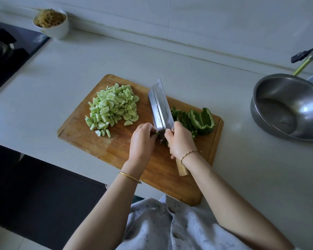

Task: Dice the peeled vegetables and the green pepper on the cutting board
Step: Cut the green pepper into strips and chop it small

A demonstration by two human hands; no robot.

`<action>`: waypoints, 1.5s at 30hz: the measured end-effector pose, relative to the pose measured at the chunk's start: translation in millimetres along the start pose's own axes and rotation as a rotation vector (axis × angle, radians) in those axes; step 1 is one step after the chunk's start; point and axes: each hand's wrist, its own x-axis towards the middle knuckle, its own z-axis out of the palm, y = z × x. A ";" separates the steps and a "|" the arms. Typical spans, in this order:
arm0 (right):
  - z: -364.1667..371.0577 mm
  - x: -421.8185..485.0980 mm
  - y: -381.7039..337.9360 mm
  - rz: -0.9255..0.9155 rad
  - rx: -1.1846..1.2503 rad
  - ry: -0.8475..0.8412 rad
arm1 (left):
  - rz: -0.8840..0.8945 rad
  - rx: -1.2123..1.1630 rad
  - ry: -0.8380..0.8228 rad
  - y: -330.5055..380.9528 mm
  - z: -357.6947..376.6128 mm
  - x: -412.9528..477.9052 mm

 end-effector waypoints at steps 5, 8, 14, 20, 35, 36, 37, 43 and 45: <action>-36.4 9.3 2.4 0.000 0.246 0.012 | 0.008 -0.004 -0.006 3.3 1.6 10.2; -61.5 3.1 9.4 -0.031 0.294 0.050 | 0.029 -0.052 0.025 5.5 1.5 9.1; -70.6 -8.9 22.1 -0.069 0.361 0.100 | 0.158 0.031 -0.129 9.7 5.2 -5.5; -80.4 -11.5 26.2 -0.067 0.363 0.122 | 0.163 0.114 -0.083 15.5 10.3 -5.1; -102.8 -16.4 30.0 -0.099 0.329 0.139 | 0.427 0.326 -0.255 45.8 28.1 -9.3; -102.7 -16.4 30.1 -0.102 0.329 0.138 | 0.415 0.332 -0.257 46.7 30.8 -10.6; -102.5 -16.3 30.3 -0.105 0.326 0.136 | 0.402 0.337 -0.258 47.3 33.0 -11.4; -101.0 -14.6 32.4 -0.103 0.273 0.114 | 0.402 0.376 -0.239 53.3 34.8 -15.8; -100.3 -14.5 33.2 -0.104 0.256 0.117 | 0.403 0.453 -0.232 58.3 36.7 -16.5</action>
